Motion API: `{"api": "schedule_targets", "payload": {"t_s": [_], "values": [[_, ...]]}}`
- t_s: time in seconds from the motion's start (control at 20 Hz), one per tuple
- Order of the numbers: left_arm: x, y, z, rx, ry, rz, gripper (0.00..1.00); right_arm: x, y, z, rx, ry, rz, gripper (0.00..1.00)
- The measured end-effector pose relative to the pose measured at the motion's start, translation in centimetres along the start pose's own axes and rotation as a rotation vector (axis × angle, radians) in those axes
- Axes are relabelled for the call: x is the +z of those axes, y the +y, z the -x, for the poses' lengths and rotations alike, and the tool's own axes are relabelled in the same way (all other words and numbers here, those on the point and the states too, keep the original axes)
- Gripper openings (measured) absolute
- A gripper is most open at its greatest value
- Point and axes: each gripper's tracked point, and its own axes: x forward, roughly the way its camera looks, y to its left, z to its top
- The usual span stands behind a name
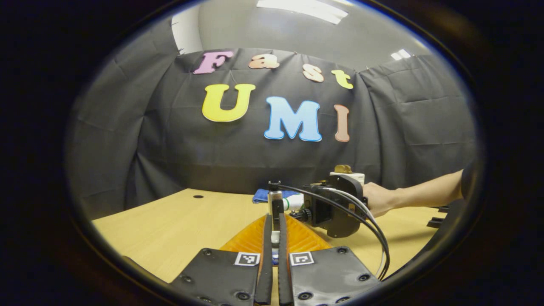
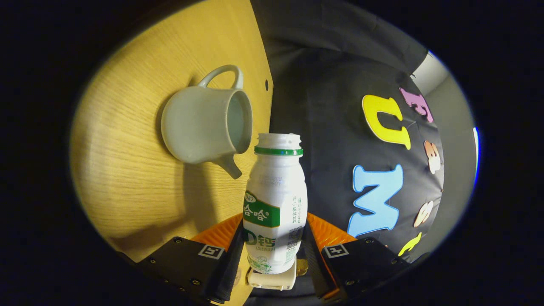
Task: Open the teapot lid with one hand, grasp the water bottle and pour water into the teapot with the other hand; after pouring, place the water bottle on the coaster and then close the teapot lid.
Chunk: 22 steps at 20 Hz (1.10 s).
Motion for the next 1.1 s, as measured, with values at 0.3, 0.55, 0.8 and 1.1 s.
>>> {"api": "schedule_targets", "payload": {"t_s": [0.3, 0.55, 0.8, 1.1], "values": [[-0.1, 0.1, 0.0, 0.006, 0.004, -0.013, 0.16, -0.3, -0.4, -0.3, -0.03, 0.01, 0.088, 0.7], [-0.2, 0.5, -0.1, 0.016, 0.008, -0.004, 0.12, -0.2, -1.2, -0.5, -0.064, 0.001, 0.148, 0.7], [0.3, 1.3, 0.2, 0.032, -0.001, -0.005, 0.16, 0.2, -2.1, -0.6, -0.084, -0.004, 0.193, 0.7], [0.7, 2.4, 0.3, 0.056, -0.01, 0.004, 0.16, 0.2, -3.2, -0.7, -0.109, -0.012, 0.239, 0.7]]}}
